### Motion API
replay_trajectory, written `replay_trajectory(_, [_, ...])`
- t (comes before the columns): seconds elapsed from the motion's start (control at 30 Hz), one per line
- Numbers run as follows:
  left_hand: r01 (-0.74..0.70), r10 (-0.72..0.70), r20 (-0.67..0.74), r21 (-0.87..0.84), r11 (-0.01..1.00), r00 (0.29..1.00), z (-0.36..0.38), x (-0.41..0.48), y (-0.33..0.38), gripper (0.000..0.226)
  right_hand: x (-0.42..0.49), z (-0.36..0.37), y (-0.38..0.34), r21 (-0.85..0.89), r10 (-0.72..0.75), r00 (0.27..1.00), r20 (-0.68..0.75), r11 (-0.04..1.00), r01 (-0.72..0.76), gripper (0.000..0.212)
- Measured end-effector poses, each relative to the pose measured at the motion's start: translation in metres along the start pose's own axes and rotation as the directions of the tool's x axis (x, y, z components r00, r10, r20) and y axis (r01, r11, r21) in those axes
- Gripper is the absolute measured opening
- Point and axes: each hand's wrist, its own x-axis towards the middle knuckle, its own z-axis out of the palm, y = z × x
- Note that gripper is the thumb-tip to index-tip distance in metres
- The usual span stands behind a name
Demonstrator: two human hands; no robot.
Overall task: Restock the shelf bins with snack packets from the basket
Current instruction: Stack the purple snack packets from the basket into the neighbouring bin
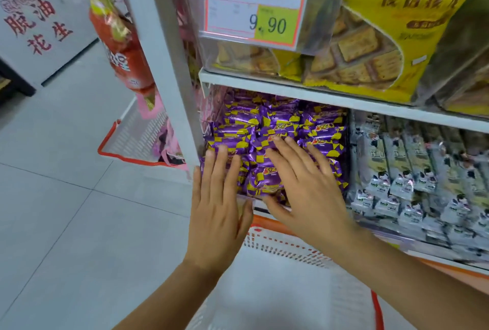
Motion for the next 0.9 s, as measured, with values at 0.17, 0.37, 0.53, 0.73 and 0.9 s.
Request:
replay_trajectory(0.17, [-0.076, 0.076, 0.040, -0.002, 0.997, 0.996, -0.016, 0.007, -0.005, 0.065, -0.014, -0.010, 0.008, 0.047, 0.060, 0.997, -0.050, 0.997, -0.058, 0.067])
replay_trajectory(0.37, [-0.236, 0.227, 0.152, 0.045, 0.971, 0.962, -0.032, 0.021, 0.003, 0.069, -0.040, -0.027, 0.022, 0.094, 0.159, 0.984, -0.084, 0.984, -0.151, 0.066])
replay_trajectory(0.53, [-0.370, 0.303, 0.314, 0.185, 0.910, 0.900, -0.032, 0.049, 0.005, 0.078, -0.035, -0.033, 0.031, -0.114, 0.194, 0.981, -0.017, 0.974, -0.195, 0.087])
replay_trajectory(0.73, [-0.531, 0.393, 0.444, 0.245, 0.811, 0.805, -0.005, 0.071, -0.010, 0.083, -0.021, -0.012, 0.032, -0.260, 0.198, 0.977, 0.079, 0.950, -0.171, 0.096])
replay_trajectory(0.9, [-0.575, 0.470, 0.401, 0.196, 0.794, 0.786, 0.010, 0.079, -0.022, 0.076, -0.019, -0.005, 0.031, -0.287, 0.214, 0.976, 0.045, 0.938, -0.193, 0.087])
